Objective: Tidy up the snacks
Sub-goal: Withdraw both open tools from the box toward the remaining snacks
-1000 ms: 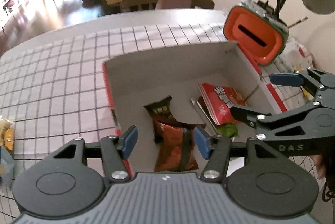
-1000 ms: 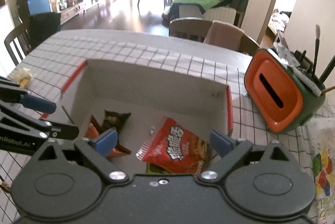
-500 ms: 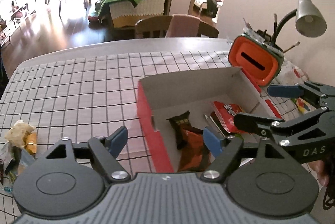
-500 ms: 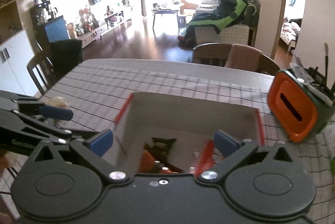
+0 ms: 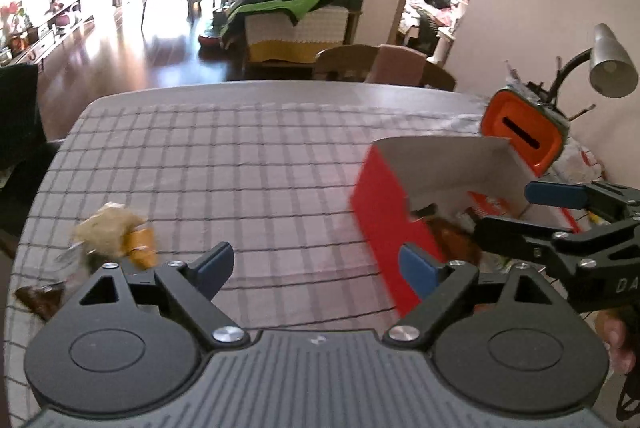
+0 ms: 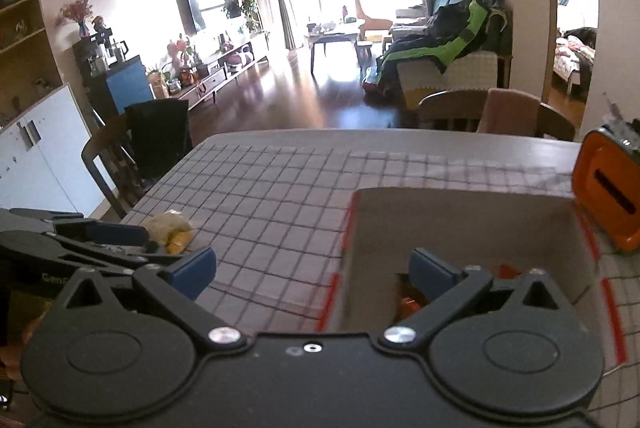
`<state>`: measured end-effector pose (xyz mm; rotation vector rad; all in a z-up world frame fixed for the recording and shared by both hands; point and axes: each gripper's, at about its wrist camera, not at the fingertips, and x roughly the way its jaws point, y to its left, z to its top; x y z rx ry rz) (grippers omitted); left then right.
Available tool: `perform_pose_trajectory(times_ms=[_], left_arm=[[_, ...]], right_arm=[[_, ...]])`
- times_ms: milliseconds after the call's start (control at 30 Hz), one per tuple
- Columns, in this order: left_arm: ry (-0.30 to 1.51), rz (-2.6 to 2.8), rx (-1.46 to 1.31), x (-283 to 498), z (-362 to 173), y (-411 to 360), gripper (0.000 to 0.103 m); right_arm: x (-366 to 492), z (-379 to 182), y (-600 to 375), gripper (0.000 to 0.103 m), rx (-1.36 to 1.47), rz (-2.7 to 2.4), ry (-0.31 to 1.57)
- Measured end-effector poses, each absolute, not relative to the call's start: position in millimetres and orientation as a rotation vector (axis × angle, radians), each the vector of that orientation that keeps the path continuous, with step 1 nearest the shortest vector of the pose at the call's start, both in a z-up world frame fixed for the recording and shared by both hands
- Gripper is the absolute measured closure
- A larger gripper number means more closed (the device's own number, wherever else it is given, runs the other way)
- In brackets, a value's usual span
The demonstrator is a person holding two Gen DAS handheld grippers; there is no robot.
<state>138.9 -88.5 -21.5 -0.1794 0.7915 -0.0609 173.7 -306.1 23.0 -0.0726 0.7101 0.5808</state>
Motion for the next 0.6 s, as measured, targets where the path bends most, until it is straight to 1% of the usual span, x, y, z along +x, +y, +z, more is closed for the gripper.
perform_pose_trajectory(times_ms=[267,600], left_arm=[[0.831,0.006,-0.197,112,-38,-21,0.013],[0.859,0.05,-0.198,80,-63,47,0.013]], right_arm=[[160,8,-248,0.0,-0.089,0.601,0.766],[149,-26,-173,0.0,-0.112,0.586,0.86]])
